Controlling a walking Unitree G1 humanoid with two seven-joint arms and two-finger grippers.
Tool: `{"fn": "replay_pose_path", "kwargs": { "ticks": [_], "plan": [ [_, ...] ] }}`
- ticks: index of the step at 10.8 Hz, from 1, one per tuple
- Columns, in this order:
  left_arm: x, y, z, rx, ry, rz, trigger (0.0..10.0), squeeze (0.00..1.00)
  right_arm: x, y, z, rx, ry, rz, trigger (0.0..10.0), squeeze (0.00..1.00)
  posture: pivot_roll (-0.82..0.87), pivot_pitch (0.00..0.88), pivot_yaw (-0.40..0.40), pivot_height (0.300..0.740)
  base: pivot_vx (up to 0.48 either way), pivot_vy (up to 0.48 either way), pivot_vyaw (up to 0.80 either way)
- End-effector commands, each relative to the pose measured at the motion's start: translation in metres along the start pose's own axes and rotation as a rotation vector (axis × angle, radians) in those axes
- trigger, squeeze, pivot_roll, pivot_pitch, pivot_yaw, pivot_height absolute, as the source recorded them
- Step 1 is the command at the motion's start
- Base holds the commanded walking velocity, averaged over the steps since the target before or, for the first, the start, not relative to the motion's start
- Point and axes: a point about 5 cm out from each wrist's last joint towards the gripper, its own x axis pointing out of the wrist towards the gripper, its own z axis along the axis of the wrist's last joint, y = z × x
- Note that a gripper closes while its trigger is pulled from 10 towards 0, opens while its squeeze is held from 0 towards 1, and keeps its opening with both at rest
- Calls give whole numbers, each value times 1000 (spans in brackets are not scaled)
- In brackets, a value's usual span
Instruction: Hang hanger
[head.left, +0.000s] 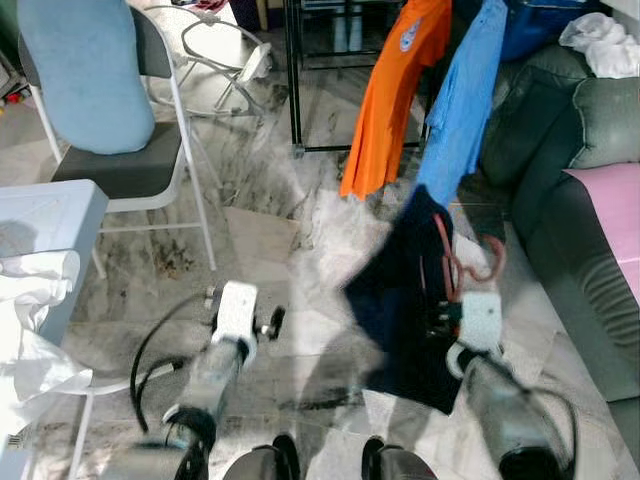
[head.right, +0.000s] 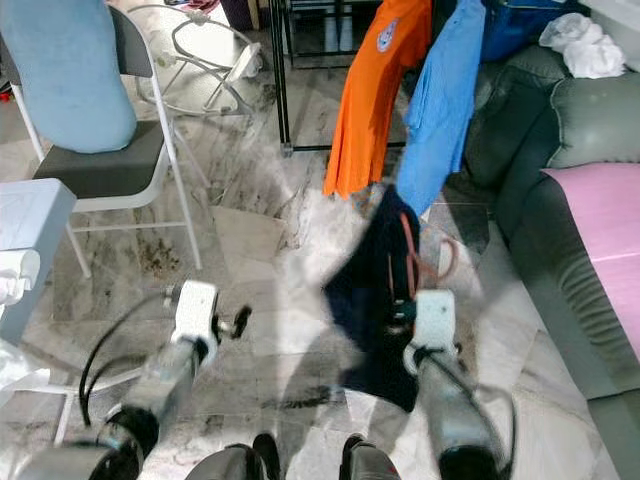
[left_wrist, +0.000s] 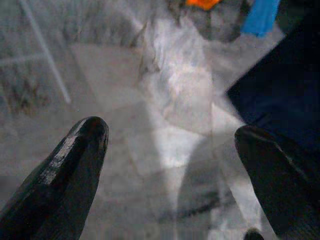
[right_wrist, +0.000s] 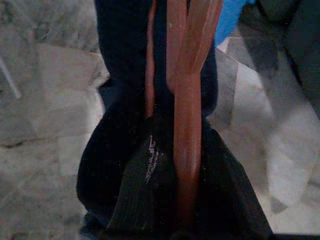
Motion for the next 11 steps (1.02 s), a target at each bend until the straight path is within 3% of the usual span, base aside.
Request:
{"fn": "replay_pose_path", "kwargs": {
  "ticks": [1, 3, 11],
  "plan": [
    [-5, -1, -13, -25, 44, 4, 10000, 0, -2, 5, -1, -16, -25, 0, 10000, 0, -213, 123, 33, 740, 0, 0, 0],
    [-3, -4, -10, -77, 29, -5, 10000, 0, -2, 8, 1, -12, -62, -8, 10000, 0, -203, 94, 30, 740, 0, 0, 0],
    [-3, -4, -10, -77, 29, -5, 10000, 0, -2, 8, 1, -12, -62, -8, 10000, 0, -203, 94, 30, 740, 0, 0, 0]
  ]
}}
